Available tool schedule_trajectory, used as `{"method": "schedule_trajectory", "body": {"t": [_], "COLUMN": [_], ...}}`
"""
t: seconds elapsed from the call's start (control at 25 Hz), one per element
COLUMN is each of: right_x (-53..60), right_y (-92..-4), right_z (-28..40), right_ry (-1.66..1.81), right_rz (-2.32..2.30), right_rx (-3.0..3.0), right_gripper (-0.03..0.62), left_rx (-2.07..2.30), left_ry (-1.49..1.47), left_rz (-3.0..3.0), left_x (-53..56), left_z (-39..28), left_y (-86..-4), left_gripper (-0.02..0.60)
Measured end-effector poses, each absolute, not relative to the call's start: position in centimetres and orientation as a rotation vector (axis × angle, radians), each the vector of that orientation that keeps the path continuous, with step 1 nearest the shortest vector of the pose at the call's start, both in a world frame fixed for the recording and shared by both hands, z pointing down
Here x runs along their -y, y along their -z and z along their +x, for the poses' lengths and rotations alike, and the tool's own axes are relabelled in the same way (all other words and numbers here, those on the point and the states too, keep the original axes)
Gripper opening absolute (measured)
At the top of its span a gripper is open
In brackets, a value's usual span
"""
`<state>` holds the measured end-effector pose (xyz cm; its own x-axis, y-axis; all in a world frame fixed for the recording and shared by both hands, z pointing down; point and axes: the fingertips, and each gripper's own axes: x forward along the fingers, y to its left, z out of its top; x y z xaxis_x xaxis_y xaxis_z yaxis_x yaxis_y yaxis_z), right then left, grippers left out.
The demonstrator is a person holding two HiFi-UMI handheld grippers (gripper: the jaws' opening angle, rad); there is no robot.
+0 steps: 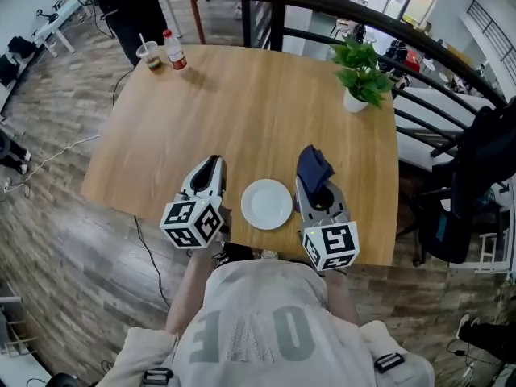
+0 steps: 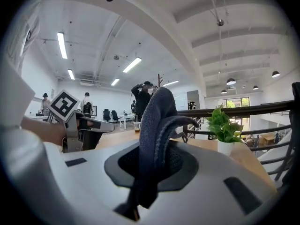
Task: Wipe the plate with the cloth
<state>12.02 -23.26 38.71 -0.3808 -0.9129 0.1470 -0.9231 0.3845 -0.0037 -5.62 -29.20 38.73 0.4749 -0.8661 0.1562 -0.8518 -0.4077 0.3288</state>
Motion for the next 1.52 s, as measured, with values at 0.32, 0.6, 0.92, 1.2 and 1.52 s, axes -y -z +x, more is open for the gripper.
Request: {"method": "schedule_trajectory", "body": {"t": [0.32, 0.6, 0.92, 1.2, 1.52], "right_x": [25.4, 24.4, 23.2, 23.8, 23.5], "right_y": [-39.9, -42.2, -44.1, -43.9, -44.2], "right_z": [10.2, 9.4, 9.7, 10.0, 10.0], "right_ry": [-0.031, -0.106, -0.147, -0.115, -0.097], "right_rz": [1.579, 1.544, 1.483, 1.446, 1.435], "right_rx": [2.420, 2.379, 2.365, 2.370, 2.376], "right_gripper": [0.057, 0.057, 0.057, 0.057, 0.057], "left_rx": [1.157, 0.951, 0.782, 0.743, 0.753], "left_ry": [-0.080, 0.007, -0.004, -0.078, -0.169], "left_rz": [2.012, 1.694, 1.578, 1.509, 1.492], "left_x": [29.6, 25.5, 22.5, 21.8, 21.7], "left_z": [-6.6, -5.3, -3.1, -2.5, -2.3], "left_y": [-49.2, -56.1, -58.9, -59.9, -60.6], "left_gripper": [0.110, 0.126, 0.126, 0.102, 0.032]}}
